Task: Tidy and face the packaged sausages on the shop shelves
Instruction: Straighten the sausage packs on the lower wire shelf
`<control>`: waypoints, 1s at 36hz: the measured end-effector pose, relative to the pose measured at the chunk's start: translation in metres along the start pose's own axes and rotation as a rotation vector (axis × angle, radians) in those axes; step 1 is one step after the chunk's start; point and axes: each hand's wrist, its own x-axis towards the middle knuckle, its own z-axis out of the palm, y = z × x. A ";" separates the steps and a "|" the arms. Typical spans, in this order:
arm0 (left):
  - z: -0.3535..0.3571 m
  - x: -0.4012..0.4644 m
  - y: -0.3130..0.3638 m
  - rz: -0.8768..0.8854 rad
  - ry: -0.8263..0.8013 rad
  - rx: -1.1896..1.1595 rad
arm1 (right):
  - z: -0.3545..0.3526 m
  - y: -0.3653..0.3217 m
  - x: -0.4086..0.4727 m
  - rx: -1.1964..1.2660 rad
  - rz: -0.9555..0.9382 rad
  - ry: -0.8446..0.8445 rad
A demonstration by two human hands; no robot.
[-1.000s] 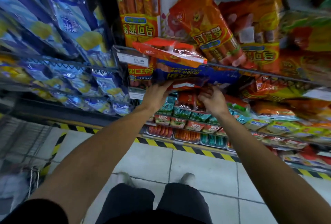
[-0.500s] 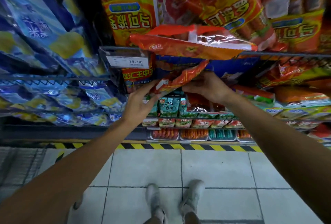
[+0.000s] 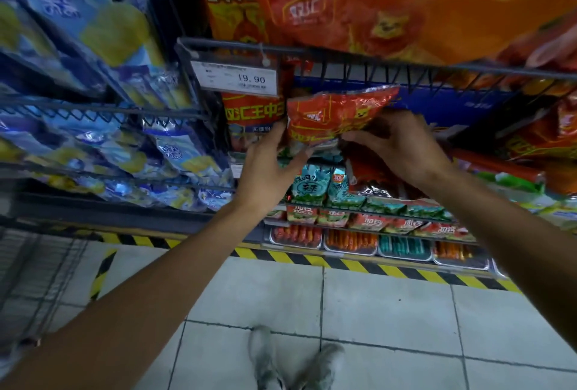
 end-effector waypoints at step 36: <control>0.015 -0.036 -0.027 0.337 0.126 0.424 | 0.014 0.014 0.046 -0.049 0.104 -0.152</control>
